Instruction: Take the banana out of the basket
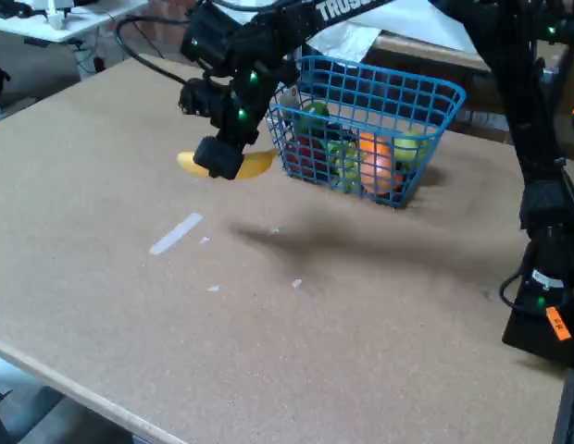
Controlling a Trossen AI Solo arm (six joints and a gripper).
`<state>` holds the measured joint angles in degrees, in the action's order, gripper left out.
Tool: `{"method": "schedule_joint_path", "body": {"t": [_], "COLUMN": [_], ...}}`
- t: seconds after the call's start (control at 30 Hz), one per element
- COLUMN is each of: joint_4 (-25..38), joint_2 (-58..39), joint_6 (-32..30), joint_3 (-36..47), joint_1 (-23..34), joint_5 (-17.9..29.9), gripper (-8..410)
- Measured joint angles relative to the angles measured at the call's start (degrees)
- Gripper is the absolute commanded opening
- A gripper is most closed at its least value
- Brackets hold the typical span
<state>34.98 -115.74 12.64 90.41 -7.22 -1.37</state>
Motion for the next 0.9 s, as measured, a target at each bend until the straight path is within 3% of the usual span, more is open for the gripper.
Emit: {"method": "schedule_joint_path", "body": {"t": [0.43, 0.9], "joint_4": [-3.06, -5.81], "joint_2": [-4.76, -8.37], "joint_6": [2.25, 2.03], "joint_3": [0.0, 0.0], "joint_1": [-0.46, -1.09], "joint_5": [-5.55, -6.38], "gripper": [2, 2]}}
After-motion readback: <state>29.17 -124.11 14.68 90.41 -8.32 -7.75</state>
